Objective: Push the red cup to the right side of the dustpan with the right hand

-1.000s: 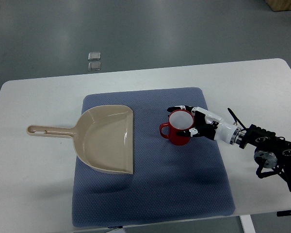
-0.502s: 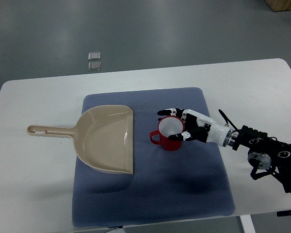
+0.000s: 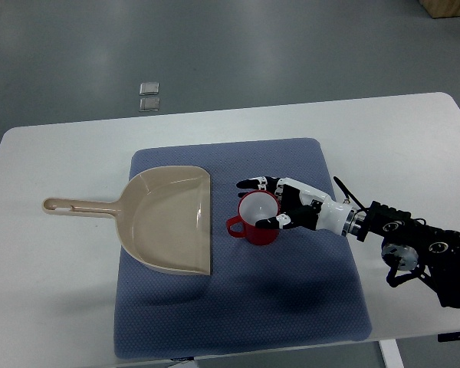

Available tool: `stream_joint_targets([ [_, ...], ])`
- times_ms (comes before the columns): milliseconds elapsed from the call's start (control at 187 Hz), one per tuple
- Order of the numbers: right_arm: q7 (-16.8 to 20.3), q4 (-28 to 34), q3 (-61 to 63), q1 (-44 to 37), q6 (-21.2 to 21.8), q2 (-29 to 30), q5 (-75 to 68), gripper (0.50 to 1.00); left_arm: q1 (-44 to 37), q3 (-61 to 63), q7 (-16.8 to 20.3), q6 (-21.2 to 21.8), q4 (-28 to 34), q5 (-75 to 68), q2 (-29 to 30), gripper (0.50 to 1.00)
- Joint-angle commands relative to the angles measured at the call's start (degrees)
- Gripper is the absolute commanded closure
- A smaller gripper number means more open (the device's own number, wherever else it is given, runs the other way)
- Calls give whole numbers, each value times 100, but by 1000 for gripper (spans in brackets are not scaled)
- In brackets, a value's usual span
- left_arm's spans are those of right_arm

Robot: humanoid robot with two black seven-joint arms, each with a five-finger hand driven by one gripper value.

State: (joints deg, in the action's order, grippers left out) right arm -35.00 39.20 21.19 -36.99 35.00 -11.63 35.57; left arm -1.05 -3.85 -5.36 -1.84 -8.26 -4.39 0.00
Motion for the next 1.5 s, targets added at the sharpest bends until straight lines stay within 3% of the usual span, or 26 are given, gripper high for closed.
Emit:
stream_joint_targets([
  [0, 0, 0, -1, -10, -2, 29, 55, 570, 0, -1, -1, -1, 0, 0, 0, 500],
  [861, 0, 0, -10, -10, -274, 301, 116, 568, 0, -1, -1, -1, 0, 0, 0, 500],
  [1497, 0, -9, -1, -10, -204, 196, 125, 568, 0, -1, -1, -1, 0, 0, 0, 500],
])
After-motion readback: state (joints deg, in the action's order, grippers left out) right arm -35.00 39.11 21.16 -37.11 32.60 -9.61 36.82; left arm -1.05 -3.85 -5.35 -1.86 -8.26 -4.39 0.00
